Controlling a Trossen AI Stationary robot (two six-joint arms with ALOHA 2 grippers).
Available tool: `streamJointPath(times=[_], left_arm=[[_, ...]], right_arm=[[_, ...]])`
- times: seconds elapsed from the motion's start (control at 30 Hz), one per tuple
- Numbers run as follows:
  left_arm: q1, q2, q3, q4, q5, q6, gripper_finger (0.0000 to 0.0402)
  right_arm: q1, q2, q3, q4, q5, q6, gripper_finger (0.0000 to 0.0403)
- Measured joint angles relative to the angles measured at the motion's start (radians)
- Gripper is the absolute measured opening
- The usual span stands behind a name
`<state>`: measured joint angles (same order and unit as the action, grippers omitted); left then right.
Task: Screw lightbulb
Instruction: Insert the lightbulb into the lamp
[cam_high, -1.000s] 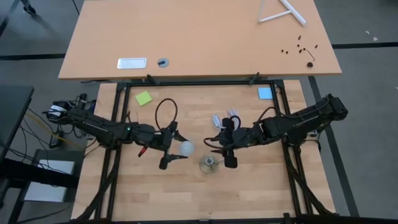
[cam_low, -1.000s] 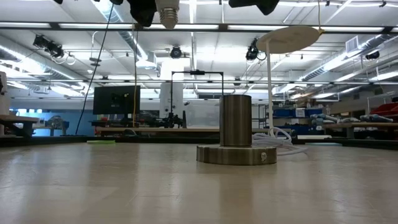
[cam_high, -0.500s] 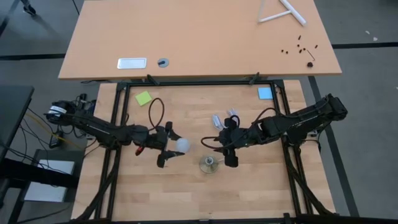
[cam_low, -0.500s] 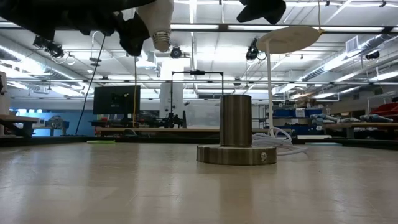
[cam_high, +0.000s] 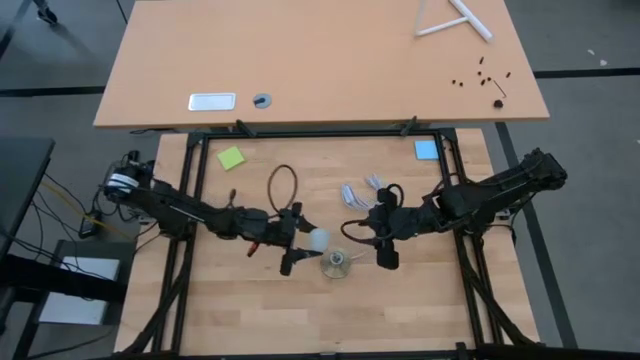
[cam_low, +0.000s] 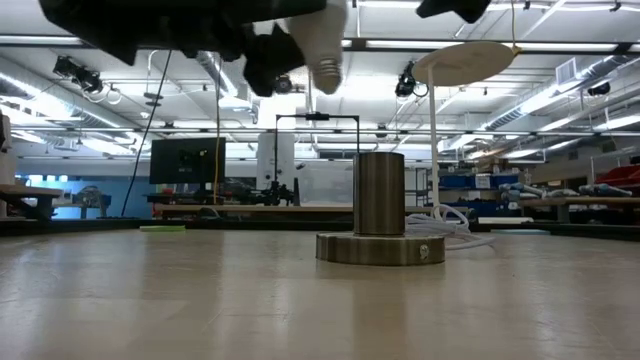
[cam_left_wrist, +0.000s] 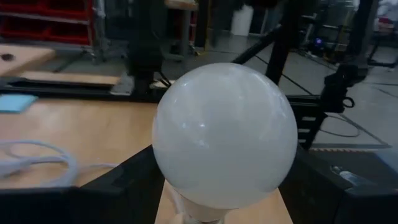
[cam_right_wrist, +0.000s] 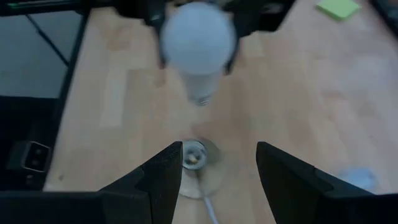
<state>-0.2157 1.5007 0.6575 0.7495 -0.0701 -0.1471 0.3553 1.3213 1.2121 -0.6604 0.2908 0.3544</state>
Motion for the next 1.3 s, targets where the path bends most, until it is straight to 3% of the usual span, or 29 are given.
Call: streamJointPath(times=[0.3, 0.43, 0.73, 1.3], left_arm=[[-0.009, 0.249, 0.142, 0.018, 0.035, -0.062, 0.0271], [-0.014, 0.306, 0.195, 0.029, 0.039, -0.046, 0.0271], [-0.014, 0.326, 0.192, -0.024, -0.012, -0.049, 0.0271], [-0.013, 0.322, 0.194, -0.062, -0.015, -0.049, 0.0271]], right_arm=[[0.016, -0.032, 0.0, -0.055, 0.041, 0.013, 0.0213], [0.017, -0.031, 0.0, -0.063, 0.041, 0.012, 0.0213], [0.018, -0.032, 0.0, -0.071, 0.041, 0.01, 0.0213], [0.018, -0.031, 0.0, -0.067, 0.05, 0.01, 0.0213]])
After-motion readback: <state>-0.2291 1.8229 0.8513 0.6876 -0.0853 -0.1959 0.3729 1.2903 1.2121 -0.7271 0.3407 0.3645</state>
